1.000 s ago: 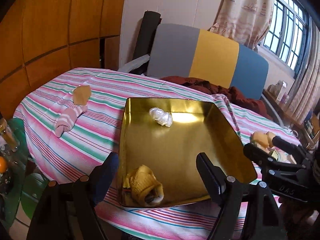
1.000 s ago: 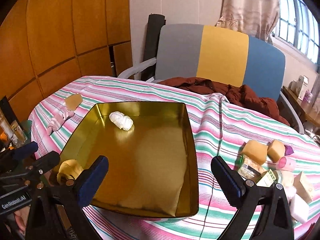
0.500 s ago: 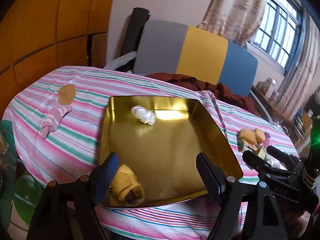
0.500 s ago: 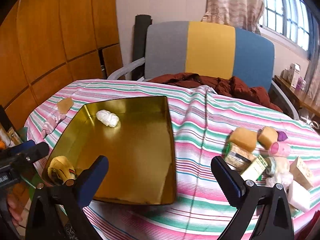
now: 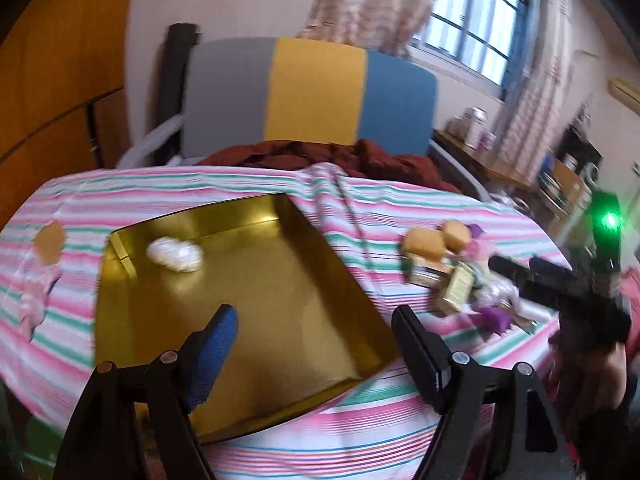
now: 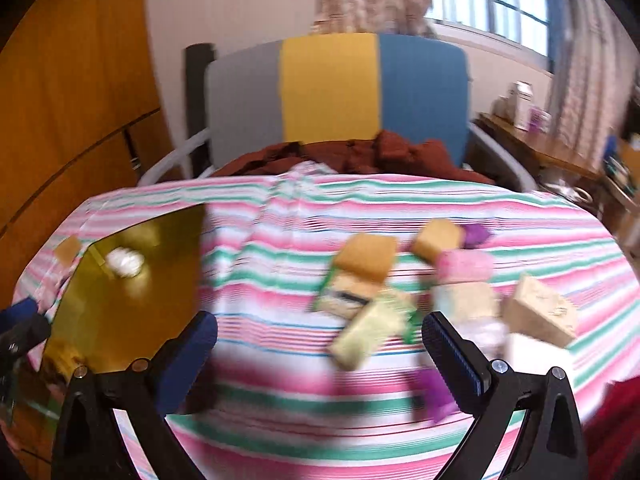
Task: Organize objects
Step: 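Move both tools back to the item pile, left tool toward the green-labelled box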
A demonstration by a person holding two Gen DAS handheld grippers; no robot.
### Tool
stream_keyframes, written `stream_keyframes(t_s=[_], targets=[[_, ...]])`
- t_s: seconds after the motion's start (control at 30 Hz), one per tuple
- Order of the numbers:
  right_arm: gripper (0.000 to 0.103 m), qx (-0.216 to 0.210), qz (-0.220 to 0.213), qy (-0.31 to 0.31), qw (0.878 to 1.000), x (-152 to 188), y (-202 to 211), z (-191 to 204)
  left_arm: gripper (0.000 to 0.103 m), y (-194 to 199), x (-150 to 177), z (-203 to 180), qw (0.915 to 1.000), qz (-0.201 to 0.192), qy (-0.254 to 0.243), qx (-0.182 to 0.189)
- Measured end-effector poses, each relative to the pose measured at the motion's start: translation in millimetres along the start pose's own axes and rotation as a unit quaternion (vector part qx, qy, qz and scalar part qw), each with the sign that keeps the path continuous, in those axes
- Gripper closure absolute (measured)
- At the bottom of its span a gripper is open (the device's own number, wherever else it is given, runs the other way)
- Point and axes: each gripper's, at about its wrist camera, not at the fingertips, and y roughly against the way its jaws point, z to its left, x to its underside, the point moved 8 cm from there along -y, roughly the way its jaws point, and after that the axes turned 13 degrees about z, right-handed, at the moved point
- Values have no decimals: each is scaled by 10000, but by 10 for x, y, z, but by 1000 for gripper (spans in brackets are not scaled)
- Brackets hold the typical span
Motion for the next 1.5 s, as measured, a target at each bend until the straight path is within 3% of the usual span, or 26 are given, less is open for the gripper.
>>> stream_keyframes(t_s=[0.17, 0.3, 0.43, 0.47, 0.53, 0.8, 1.1, 1.27, 1.43, 1.47, 1.5], targets=[[0, 368, -85, -528, 9979, -216, 75, -786, 23, -123, -96, -558, 9972, 72, -674, 310], [0, 575, -267, -1114, 9917, -401, 85, -1446, 23, -285, -131, -1036, 9902, 170, -1286, 518], [0, 572, -307, -1774, 9820, -407, -13, -1873, 26, -534, -106, -1429, 9807, 337, -1822, 631], [0, 407, -251, -1974, 9792, -386, -56, -1938, 28, -598, -96, -1498, 9791, 398, -1888, 638], [0, 134, -171, -2242, 9743, -371, -111, -2014, 29, -760, -102, -1629, 9763, 495, -1990, 691], [0, -272, -16, -2793, 9598, -284, -181, -2214, 32, -1298, -178, -1828, 9743, 824, -2005, 604], [0, -372, 115, -2683, 9625, -264, -255, -2143, 37, -1705, -222, -1881, 9738, 1096, -1905, 594], [0, -412, 168, -2683, 9623, -247, -272, -2148, 52, -1840, -189, -1899, 9730, 1162, -1919, 532], [0, -403, 290, -2606, 9642, -249, -333, -2120, 53, -1842, -105, -1926, 9713, 1141, -1984, 650], [0, -391, 299, -2592, 9646, -250, -338, -2119, 65, -1835, -87, -1941, 9701, 1121, -2043, 685], [0, -386, 302, -2584, 9648, -251, -339, -2122, 69, -1814, -62, -1957, 9686, 1087, -2118, 717]])
